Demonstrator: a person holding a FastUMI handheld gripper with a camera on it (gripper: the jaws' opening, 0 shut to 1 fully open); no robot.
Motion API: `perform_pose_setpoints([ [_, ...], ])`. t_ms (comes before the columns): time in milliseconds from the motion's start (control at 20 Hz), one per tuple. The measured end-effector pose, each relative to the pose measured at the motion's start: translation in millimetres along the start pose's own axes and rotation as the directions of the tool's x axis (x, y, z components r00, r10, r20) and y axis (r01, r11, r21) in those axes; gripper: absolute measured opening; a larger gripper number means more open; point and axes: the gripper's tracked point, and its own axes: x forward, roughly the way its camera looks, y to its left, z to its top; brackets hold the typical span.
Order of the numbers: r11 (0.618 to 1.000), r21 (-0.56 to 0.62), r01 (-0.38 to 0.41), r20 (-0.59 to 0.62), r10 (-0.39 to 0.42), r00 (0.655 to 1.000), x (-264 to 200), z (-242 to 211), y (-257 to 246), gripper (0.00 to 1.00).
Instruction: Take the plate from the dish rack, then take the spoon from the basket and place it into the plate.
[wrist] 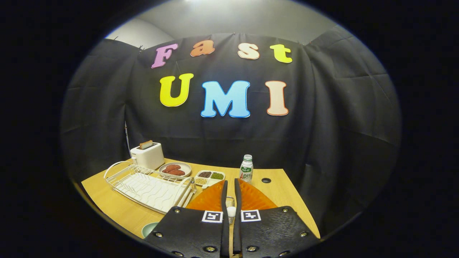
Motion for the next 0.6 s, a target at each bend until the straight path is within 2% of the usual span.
perform_pose_setpoints([
  [400,1.0,-0.004,-0.008,-0.084,0.007,0.996,-27,-17,12,0.04],
  [600,0.999,-0.007,-0.045,-0.129,0.044,0.991,-35,-35,35,0.04],
])
